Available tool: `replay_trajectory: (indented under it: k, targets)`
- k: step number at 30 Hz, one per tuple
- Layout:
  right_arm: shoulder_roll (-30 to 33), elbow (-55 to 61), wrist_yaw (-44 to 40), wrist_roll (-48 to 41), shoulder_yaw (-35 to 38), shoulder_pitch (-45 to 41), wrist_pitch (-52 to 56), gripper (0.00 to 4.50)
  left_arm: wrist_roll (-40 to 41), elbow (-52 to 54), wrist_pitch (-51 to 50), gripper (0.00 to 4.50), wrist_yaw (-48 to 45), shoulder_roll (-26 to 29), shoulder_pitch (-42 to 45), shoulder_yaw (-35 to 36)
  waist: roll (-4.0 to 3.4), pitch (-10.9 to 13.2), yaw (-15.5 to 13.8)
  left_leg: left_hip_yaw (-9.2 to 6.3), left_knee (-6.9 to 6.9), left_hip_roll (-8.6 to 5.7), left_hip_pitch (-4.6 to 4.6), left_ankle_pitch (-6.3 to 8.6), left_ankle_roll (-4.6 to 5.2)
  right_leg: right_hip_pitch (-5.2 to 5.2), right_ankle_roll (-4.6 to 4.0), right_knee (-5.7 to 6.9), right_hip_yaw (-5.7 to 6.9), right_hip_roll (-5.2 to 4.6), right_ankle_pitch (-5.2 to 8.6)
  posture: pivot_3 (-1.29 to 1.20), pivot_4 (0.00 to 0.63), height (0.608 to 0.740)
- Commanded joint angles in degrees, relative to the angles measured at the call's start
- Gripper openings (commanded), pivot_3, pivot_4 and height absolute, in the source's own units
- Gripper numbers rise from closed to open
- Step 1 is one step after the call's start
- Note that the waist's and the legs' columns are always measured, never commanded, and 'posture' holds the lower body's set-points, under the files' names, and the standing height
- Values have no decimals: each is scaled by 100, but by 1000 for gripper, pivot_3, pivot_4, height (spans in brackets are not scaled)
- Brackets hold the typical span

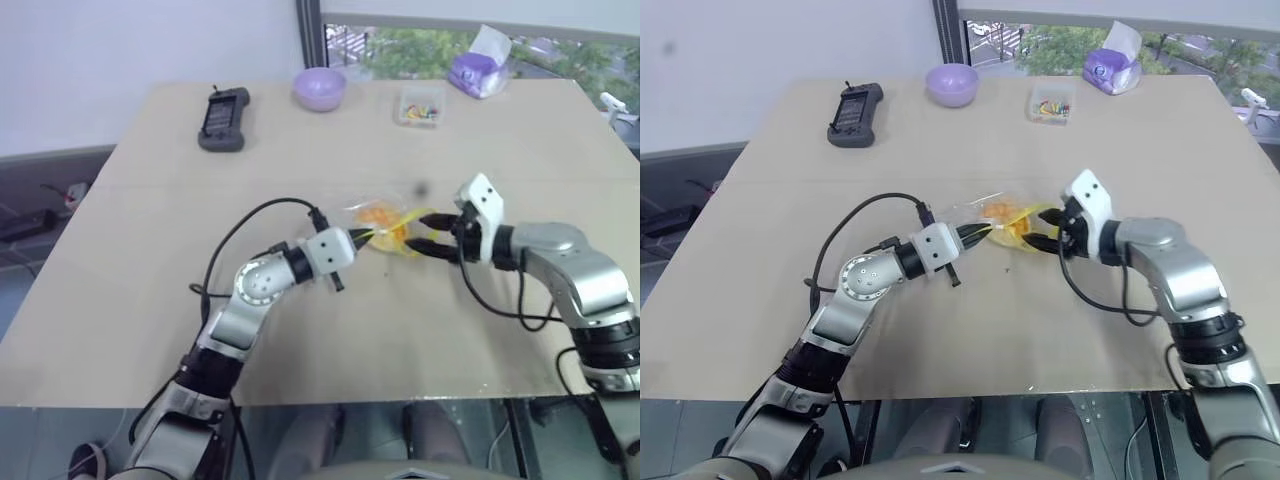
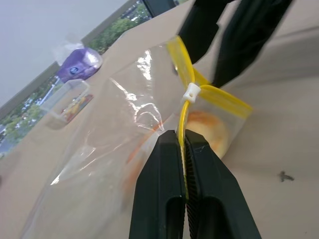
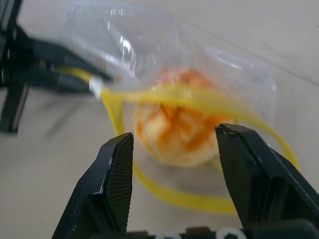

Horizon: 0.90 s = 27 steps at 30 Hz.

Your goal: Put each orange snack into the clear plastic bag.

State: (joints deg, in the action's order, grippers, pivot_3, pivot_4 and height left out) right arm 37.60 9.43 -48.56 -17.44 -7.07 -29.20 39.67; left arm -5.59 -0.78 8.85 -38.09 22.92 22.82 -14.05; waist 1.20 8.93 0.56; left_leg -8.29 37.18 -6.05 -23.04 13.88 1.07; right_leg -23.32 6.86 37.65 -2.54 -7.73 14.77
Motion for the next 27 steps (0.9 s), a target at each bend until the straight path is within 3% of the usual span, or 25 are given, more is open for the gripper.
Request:
replay_trajectory:
  k: [1,5,12,16,24,27]
  targets:
    - [549,-385,-114,742,-225,2,-798,2823,-8,137,24,0,64,-12,59,39,0,0,4,0,0,0,0,0,0,0,0,0,0,0,0,0,150,740]
    - [785,-922,-153,1283,-483,-127,-1438,2823,6,161,6,0,45,-7,42,35,0,0,36,2,-2,4,2,0,0,-2,0,3,1,2,0,0,150,740]
    - [268,-1921,403,2228,-911,-554,-2451,2823,28,185,-46,0,56,-28,22,42,-1,1,54,6,-1,6,3,-1,-1,-2,0,4,-2,2,0,0,150,740]
    - [-183,-2283,594,2361,-879,-738,-2853,2823,59,257,-122,0,72,-55,-42,48,-1,1,47,5,-1,7,3,-1,-2,-2,0,3,-2,3,0,0,150,740]
    - [-512,-2753,532,2506,-846,-908,-3545,2823,54,304,-190,0,111,-86,-84,62,-2,1,44,4,-1,6,3,-1,-2,-2,0,4,-2,3,0,0,150,740]
    - [-539,-2854,494,2516,-826,-916,-3743,2111,57,295,-190,0,116,-81,-83,72,-2,1,43,4,-1,6,3,-1,-2,-2,0,3,-2,3,0,0,150,740]
